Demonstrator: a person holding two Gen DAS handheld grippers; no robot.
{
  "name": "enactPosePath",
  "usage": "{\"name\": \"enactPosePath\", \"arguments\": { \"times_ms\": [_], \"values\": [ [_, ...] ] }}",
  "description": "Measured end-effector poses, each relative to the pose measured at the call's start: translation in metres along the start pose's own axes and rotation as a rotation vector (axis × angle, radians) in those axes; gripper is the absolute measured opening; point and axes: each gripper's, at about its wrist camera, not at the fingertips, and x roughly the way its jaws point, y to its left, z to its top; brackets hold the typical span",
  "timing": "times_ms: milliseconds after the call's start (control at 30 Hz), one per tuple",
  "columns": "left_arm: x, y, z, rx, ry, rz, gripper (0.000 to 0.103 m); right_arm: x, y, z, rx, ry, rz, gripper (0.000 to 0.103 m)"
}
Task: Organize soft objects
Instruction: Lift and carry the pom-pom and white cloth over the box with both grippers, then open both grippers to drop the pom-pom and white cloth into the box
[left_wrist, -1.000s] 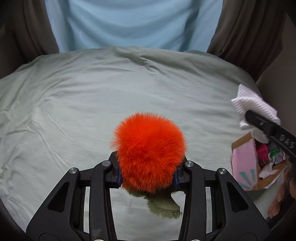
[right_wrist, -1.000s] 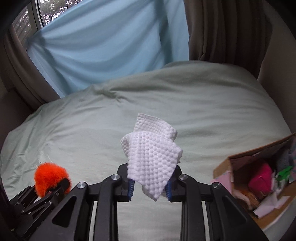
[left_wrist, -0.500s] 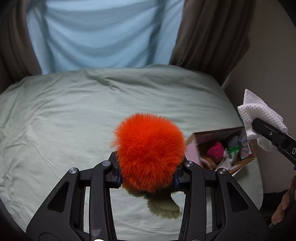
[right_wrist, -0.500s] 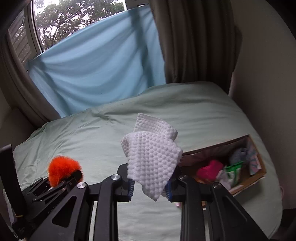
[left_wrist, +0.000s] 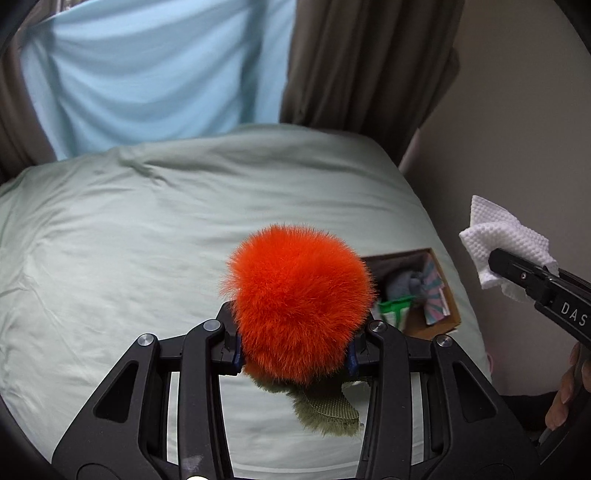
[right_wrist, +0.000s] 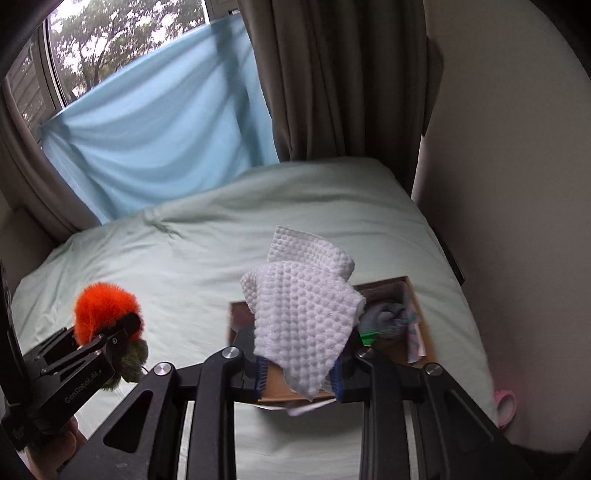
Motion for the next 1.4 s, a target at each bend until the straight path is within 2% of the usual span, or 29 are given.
{"name": "enactPosePath", "arguments": {
  "times_ms": [200, 333, 567, 800, 833, 900, 933, 967, 1000, 1033, 1067, 1400],
  "values": [
    [0.05, -0.042, -0.004, -0.017, 0.073, 0.021, 0.035, 0.038, -0.053, 0.006, -0.046, 0.101, 0.023, 0.024],
    [0.085, -0.057, -0.013, -0.023, 0.139, 0.036, 0.035, 0.076, -0.074, 0.009, -0.048, 0.183, 0.055, 0.024],
    [0.153, -0.056, -0.035, -0.026, 0.284, 0.091, 0.035, 0.143, -0.081, 0.004, -0.049, 0.315, 0.131, 0.024],
    [0.182, -0.065, -0.044, 0.025, 0.332, 0.153, 0.036, 0.188, -0.08, -0.007, -0.025, 0.416, 0.16, 0.025],
    [0.182, -0.066, -0.045, 0.029, 0.339, 0.159, 0.037, 0.194, -0.079, -0.008, -0.018, 0.43, 0.162, 0.03],
    [0.186, -0.067, -0.044, 0.032, 0.354, 0.166, 0.048, 0.203, -0.081, -0.008, -0.005, 0.449, 0.164, 0.048],
    [0.189, -0.066, -0.042, 0.029, 0.362, 0.162, 0.051, 0.207, -0.082, -0.008, -0.001, 0.452, 0.163, 0.061],
    [0.19, -0.065, -0.042, 0.022, 0.369, 0.149, 0.063, 0.208, -0.081, -0.007, 0.0, 0.453, 0.161, 0.071],
    [0.19, -0.063, -0.04, 0.015, 0.369, 0.137, 0.081, 0.209, -0.081, -0.006, 0.001, 0.454, 0.161, 0.077],
    [0.189, -0.062, -0.04, 0.01, 0.365, 0.13, 0.09, 0.209, -0.084, -0.004, 0.003, 0.451, 0.163, 0.087],
    [0.188, -0.063, -0.04, 0.008, 0.361, 0.13, 0.099, 0.208, -0.084, -0.003, 0.004, 0.448, 0.161, 0.091],
    [0.169, -0.06, -0.04, 0.016, 0.348, 0.134, 0.1, 0.191, -0.096, 0.0, 0.051, 0.405, 0.106, 0.092]
  ]
}}
